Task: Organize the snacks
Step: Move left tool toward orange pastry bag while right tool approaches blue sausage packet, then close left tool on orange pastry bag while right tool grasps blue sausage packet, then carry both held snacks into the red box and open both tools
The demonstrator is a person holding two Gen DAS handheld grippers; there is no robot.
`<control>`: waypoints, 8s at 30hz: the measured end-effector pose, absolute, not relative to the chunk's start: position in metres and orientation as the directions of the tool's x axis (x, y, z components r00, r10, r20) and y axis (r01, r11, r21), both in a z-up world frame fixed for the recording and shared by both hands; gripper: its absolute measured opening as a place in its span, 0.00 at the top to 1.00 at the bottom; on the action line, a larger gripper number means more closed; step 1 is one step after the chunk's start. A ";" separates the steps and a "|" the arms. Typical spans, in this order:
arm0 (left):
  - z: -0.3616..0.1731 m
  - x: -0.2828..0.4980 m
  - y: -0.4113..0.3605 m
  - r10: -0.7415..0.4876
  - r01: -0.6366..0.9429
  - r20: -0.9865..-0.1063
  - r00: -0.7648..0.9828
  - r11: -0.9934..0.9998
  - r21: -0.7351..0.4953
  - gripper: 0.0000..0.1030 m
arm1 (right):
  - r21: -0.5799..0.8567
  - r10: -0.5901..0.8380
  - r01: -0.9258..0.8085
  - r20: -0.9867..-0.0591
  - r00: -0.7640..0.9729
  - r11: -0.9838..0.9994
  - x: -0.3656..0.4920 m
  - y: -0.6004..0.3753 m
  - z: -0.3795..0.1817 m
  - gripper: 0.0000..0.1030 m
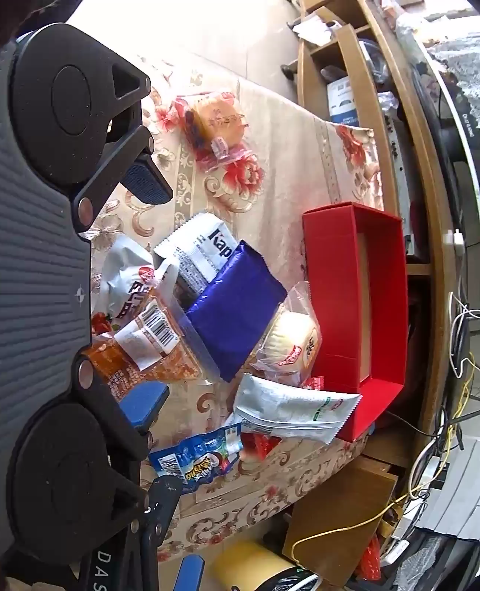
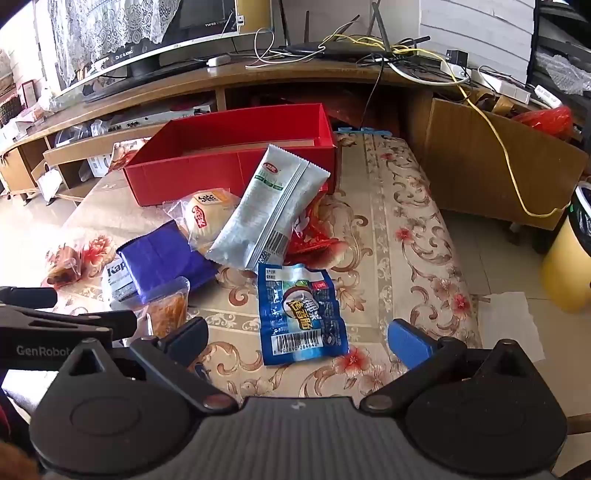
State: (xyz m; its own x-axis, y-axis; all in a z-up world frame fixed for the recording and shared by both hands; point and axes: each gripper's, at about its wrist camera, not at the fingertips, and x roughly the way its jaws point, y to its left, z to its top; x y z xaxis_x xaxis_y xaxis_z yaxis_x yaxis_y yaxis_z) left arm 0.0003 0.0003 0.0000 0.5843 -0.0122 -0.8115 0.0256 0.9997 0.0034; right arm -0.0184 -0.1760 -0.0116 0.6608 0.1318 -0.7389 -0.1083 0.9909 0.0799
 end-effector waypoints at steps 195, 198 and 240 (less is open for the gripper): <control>0.049 0.089 -0.001 -0.168 0.079 -0.788 0.592 0.985 -0.151 0.52 | 0.160 0.269 -0.224 -0.724 0.635 0.961 0.084 -0.173 0.023 0.36; 0.056 0.106 0.000 -0.168 0.075 -0.778 0.605 0.985 -0.155 0.53 | 0.166 0.269 -0.217 -0.716 0.645 0.962 0.103 -0.173 0.030 0.36; -0.012 0.247 0.035 -0.032 -0.056 -0.835 0.549 0.996 -0.076 0.48 | 0.069 0.207 -0.264 -0.814 0.542 0.962 0.259 -0.125 -0.043 0.35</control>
